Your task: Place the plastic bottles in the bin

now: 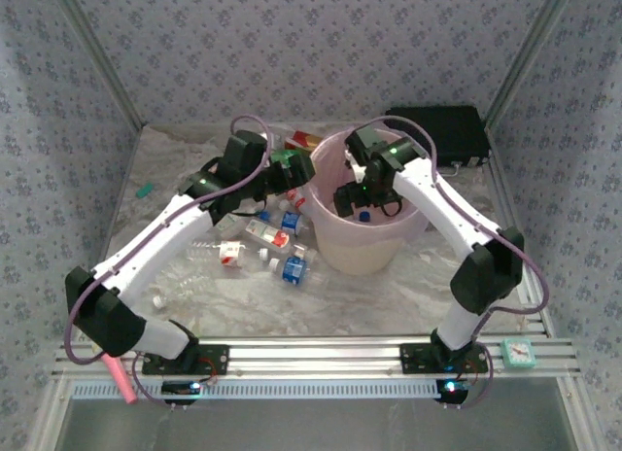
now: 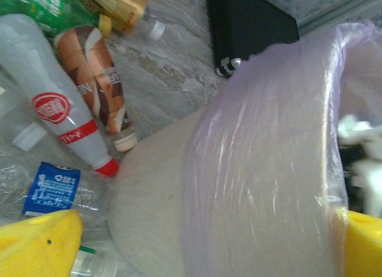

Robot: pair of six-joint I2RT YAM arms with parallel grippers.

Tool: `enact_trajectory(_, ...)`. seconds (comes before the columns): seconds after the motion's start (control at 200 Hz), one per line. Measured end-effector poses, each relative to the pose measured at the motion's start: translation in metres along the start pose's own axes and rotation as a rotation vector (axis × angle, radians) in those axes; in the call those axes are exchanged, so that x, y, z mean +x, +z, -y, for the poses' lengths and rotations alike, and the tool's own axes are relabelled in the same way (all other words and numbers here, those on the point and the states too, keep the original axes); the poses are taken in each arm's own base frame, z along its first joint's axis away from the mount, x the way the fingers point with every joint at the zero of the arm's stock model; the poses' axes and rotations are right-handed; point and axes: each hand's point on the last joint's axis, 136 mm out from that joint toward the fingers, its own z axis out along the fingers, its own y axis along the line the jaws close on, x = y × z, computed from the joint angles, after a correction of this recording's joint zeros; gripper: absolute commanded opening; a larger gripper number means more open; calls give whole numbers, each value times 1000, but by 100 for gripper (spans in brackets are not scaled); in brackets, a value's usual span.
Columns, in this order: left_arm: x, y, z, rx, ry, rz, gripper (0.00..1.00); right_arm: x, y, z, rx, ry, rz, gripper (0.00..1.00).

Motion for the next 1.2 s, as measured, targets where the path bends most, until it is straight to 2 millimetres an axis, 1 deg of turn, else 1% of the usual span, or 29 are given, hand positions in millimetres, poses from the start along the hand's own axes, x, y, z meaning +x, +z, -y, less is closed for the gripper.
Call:
enact_trajectory(0.06, -8, -10, -7, -22, -12, 29, 100, -9, -19, 0, -7, -8, 51, 96)
enact_trajectory(0.1, -16, -22, -14, -44, -31, 66, 100, -15, -32, -1, -11, -13, 87, 96)
enact_trajectory(0.11, -18, -25, -17, -51, -36, 75, 100, -15, -32, -1, -11, -13, 87, 96)
enact_trajectory(0.135, -23, -34, -24, -70, -52, 105, 100, -19, -42, -1, -16, -16, 115, 96)
enact_trajectory(0.18, -32, -53, -40, -107, -95, 169, 100, -25, -55, -2, -28, -23, 155, 96)
enact_trajectory(0.25, -34, -82, -71, -169, -167, 248, 100, -33, -73, -3, -47, -27, 207, 96)
enact_trajectory(0.315, -27, -106, -102, -221, -245, 304, 100, -38, -85, -2, -65, -27, 244, 96)
enact_trajectory(0.35, -21, -115, -119, -250, -285, 323, 100, -40, -89, 0, -71, -26, 257, 96)
enact_trajectory(0.455, 5, -131, -167, -352, -407, 336, 100, -43, -94, 3, -77, -24, 272, 96)
enact_trajectory(0.51, 20, -135, -188, -407, -473, 327, 99, -43, -93, 5, -75, -23, 272, 96)
enact_trajectory(0.595, 46, -137, -213, -479, -570, 303, 99, -43, -93, 6, -78, -22, 270, 95)
enact_trajectory(0.705, 81, -136, -240, -563, -691, 268, 98, -43, -92, 9, -74, -22, 272, 95)
enact_trajectory(0.785, 108, -132, -262, -613, -804, 260, 98, -43, -92, 12, -70, -16, 273, 95)
enact_trajectory(0.925, 145, -123, -290, -664, -972, 260, 97, -39, -94, 18, -63, -12, 276, 94)
enact_trajectory(1.009, 158, -119, -300, -686, -1042, 268, 96, -37, -97, 20, -61, -10, 281, 93)
enact_trajectory(1.104, 161, -113, -308, -689, -1099, 293, 96, -36, -99, 21, -59, -8, 285, 93)
enact_trajectory(1.199, 164, -103, -318, -708, -1144, 300, 96, -34, -97, 23, -57, -8, 280, 93)
